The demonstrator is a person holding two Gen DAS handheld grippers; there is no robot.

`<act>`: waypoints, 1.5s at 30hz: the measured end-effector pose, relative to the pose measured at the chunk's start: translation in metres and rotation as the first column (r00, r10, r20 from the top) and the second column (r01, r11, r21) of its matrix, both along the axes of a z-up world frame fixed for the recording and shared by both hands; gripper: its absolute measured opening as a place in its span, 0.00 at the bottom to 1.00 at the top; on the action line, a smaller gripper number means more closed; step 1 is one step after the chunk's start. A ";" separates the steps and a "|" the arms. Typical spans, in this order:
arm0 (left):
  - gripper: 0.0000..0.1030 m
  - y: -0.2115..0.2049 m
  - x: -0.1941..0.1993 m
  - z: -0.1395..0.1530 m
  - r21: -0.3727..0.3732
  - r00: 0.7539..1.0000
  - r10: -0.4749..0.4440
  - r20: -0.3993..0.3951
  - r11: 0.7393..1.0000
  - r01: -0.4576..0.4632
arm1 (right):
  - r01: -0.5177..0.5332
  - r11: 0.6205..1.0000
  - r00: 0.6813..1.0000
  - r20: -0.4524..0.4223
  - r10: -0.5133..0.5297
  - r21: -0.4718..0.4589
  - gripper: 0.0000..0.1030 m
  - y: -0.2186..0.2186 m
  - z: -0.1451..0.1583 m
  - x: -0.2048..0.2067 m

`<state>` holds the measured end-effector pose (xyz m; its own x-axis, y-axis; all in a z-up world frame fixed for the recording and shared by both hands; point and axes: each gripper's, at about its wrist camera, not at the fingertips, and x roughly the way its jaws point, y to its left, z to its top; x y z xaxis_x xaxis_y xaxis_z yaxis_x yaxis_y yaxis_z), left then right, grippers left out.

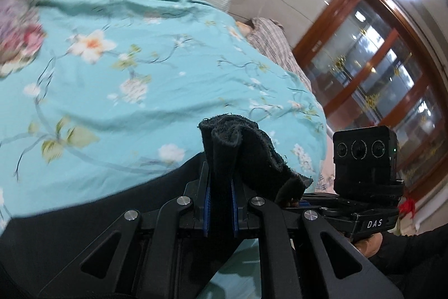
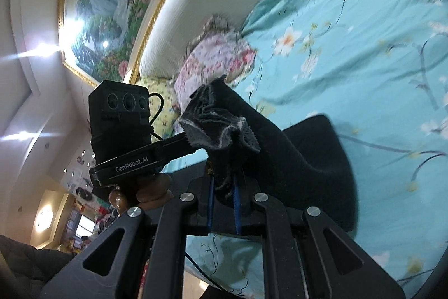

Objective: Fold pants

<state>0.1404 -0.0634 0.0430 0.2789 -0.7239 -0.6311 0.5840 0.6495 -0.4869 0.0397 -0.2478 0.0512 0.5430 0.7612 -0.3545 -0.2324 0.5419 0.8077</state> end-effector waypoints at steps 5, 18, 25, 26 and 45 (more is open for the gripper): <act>0.10 0.023 -0.003 -0.021 -0.006 0.997 0.054 -0.046 0.999 -0.054 | -0.056 0.998 0.998 -0.034 0.056 -0.014 0.12 0.019 -0.013 0.011; 0.11 0.049 -0.014 -0.057 0.065 0.986 0.130 -0.102 0.990 -0.124 | -0.120 0.991 0.987 -0.119 0.111 -0.067 0.14 0.046 -0.040 0.018; 0.11 0.079 -0.028 -0.066 0.040 0.957 0.238 -0.167 0.971 -0.234 | -0.165 0.982 0.979 -0.137 0.151 -0.096 0.38 0.061 -0.044 0.020; 0.11 0.084 -0.031 -0.067 0.033 0.951 0.256 -0.176 0.967 -0.254 | -0.172 0.980 0.979 -0.132 0.159 -0.101 0.40 0.063 -0.043 0.019; 0.20 0.182 -0.105 -0.057 -0.049 0.783 0.579 -0.226 0.796 -0.603 | -0.290 0.953 0.955 -0.087 0.283 -0.090 0.50 0.102 -0.021 0.018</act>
